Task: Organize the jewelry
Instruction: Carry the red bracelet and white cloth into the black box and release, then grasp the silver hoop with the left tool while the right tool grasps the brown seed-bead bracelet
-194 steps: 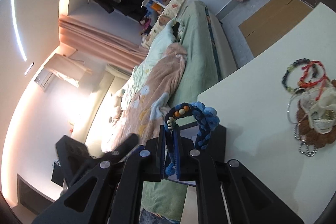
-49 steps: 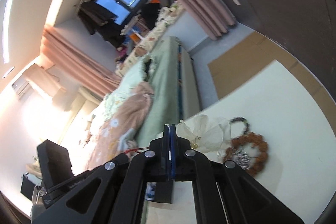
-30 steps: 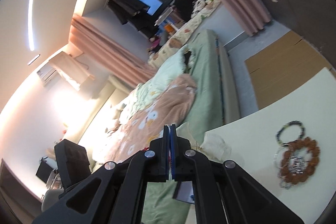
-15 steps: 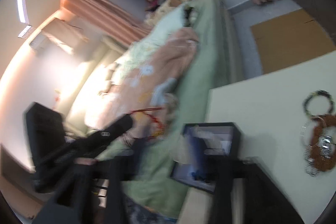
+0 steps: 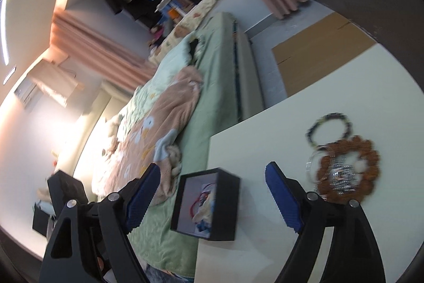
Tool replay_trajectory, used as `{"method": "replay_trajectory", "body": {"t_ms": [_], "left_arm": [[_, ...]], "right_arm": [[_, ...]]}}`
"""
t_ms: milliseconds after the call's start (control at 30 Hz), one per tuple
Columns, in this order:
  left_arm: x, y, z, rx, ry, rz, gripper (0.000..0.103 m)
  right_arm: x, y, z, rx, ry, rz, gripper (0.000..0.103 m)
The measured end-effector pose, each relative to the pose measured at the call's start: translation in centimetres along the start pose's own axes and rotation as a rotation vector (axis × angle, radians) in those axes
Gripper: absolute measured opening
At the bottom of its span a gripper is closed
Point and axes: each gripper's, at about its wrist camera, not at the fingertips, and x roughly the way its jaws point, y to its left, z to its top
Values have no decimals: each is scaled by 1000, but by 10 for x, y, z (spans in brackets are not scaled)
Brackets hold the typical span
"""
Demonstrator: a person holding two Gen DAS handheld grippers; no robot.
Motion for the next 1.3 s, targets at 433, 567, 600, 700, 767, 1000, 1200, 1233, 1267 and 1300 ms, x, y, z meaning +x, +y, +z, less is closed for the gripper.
{"method": "replay_trajectory", "body": {"t_ms": [433,567,600,700,767,1000,1200,1233,1267,1300], "left_arm": [[37,-68,-15,139,70,-62,85],[57,-91,-28,199,118,-60,85],[64,-96,-31,212,132,-58,85],[78,-110,-39,252,157,-53,85],[89,-120,-44,286,183,-44,85],[126,-145,-52,394,267,-1,55],[156,-166,-61,475,328,42,42],[160,-169,-64,497,333,53,40],[164,-173,-68,521,343,66,39],[168,-176,-72,540,350,76,37]], "right_arm": [[-63,-85,17,175,-129,-156,80],[-68,-100,15,202,-128,-171,80],[-69,-102,15,206,-127,-173,79],[-70,-113,15,224,-112,-172,71],[-69,-120,14,229,-96,-186,66],[-61,-138,12,272,-45,-168,43],[-56,-142,11,277,-27,-166,36],[-55,-144,10,281,-24,-172,36],[-53,-146,10,288,-20,-178,36],[-52,-147,10,292,-17,-182,35]]}}
